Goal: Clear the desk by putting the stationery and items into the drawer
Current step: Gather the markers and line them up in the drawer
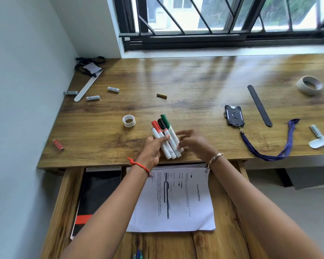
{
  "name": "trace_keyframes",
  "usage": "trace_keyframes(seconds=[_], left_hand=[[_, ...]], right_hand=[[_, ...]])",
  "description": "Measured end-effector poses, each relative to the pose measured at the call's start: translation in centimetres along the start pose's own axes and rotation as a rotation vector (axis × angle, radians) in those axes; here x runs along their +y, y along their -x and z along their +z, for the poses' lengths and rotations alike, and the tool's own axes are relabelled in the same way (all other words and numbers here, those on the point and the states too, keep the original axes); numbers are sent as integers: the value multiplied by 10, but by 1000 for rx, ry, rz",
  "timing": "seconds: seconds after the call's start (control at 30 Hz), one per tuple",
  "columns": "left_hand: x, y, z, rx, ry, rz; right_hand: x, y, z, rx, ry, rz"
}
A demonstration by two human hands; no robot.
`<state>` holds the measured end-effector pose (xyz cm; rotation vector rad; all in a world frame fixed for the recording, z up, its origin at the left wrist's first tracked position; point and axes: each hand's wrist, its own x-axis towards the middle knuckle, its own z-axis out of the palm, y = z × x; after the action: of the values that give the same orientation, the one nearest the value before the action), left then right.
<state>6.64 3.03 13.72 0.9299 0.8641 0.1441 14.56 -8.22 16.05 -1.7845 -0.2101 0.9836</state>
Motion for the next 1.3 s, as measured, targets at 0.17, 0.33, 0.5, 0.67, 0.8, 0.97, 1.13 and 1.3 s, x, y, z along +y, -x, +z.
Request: trace_keyframes(seconds=[0.17,0.33,0.5,0.67,0.8,0.97,1.13,1.3], left_hand=[[-17,38,-16,-36,-94,-31],[-59,92,-35,-120,-155,-129],[-136,143,-60,-194,-185,-346],[-210,187,-74,-158,-215,-492],[-248,206,-78,-32,-308,-451],[-260,216,-77,-6,-605,-248],[-264,214,-79,-17,-916,-83],[-262,214,-80,-34,-1022,-57]], right_hand=[[21,35,8,-74,150,-27],[48,88,16,-37,189,9],[131,140,28,-131,259,240],[213,195,44,-155,219,360],[251,220,47,-67,184,415],[266,226,50,102,242,393],[267,232,53,229,329,367],[275,237,48,347,393,350]])
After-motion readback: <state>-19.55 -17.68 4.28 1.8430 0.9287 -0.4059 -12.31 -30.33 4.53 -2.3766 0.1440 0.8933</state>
